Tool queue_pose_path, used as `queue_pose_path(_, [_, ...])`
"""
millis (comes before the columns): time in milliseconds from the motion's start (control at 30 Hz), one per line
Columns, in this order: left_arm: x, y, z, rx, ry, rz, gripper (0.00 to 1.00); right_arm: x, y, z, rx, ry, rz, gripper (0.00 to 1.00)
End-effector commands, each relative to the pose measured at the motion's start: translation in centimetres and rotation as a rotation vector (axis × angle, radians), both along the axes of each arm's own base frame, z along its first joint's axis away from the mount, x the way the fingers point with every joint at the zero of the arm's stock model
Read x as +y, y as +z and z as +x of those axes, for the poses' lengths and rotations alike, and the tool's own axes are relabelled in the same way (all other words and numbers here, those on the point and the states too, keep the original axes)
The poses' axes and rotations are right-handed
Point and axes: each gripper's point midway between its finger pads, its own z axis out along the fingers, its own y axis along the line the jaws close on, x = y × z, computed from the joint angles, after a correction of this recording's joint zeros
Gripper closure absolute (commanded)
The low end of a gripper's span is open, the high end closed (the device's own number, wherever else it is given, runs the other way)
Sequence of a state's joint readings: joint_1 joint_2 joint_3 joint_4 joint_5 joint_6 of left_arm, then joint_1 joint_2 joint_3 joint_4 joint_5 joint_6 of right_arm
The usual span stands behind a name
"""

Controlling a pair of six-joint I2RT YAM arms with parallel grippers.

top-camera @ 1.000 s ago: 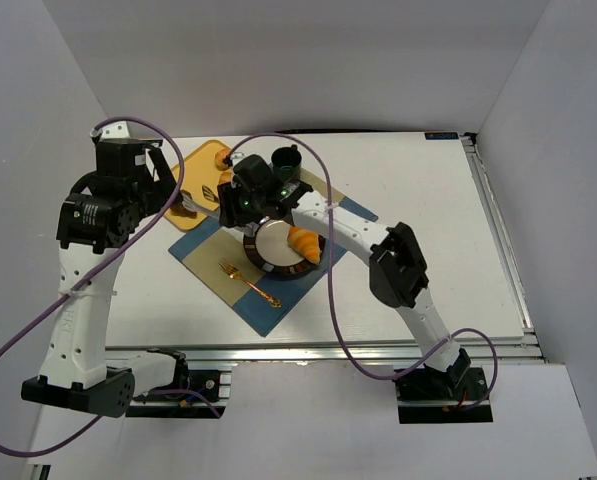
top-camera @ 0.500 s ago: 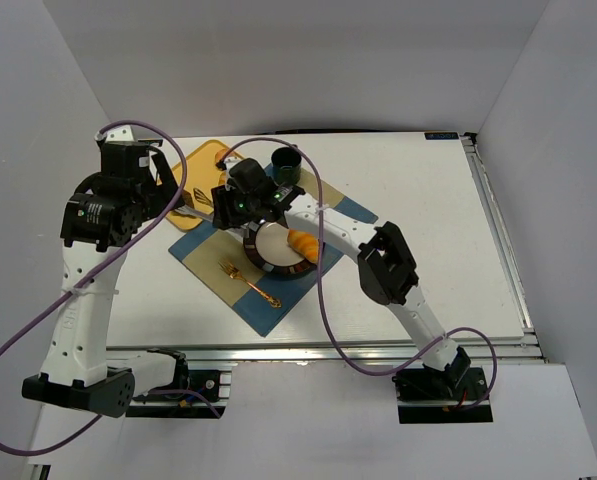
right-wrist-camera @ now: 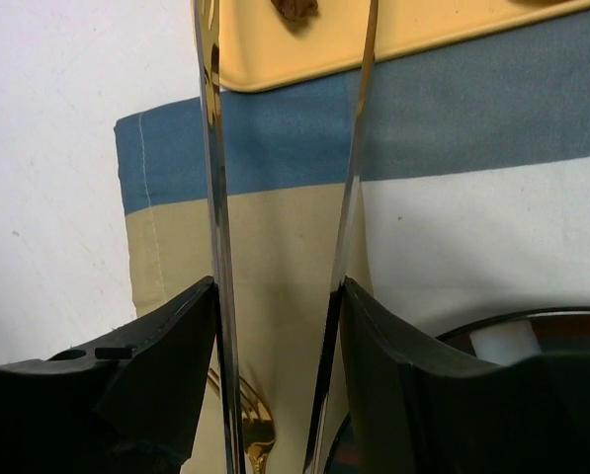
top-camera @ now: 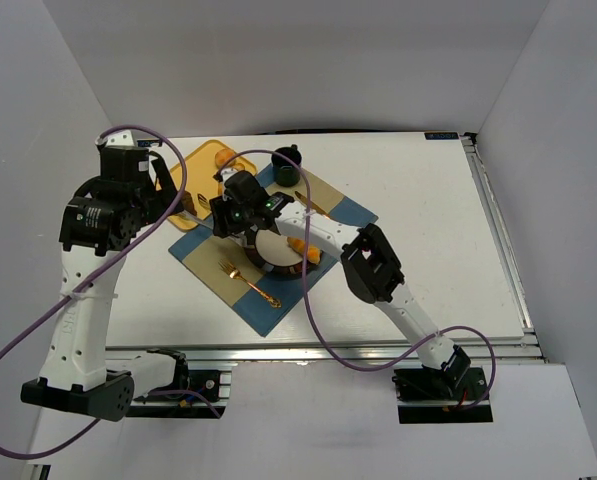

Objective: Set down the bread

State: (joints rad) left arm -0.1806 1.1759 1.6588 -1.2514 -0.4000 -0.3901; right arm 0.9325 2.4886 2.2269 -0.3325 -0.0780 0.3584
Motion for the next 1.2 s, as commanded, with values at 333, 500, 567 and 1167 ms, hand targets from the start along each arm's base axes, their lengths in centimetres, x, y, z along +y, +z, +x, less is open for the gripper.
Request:
queue_pose_path(333, [0.5,-0.4,-1.2,0.009,0.001,0.023,0.02,2.2,1.3,0.7,-0.075,0.037,0.057,0.46])
queue_pose_path(500, [0.5,-0.6,-1.3,0.013,0.002,0.025,0.02,2.0,0.9,0.5,-0.077,0.045,0.037,0.51])
queue_pose_path(567, [0.6,-0.7,-1.3,0.014,0.007,0.028,0.02,2.1,1.0,0.2,-0.071,0.055,0.04,0.59])
queue_pose_path(1167, [1.3,0.2,-1.5,-0.017,0.047,0.039,0.02,3.3,12.1,-0.6,-0.049,-0.005,0.306,0.84])
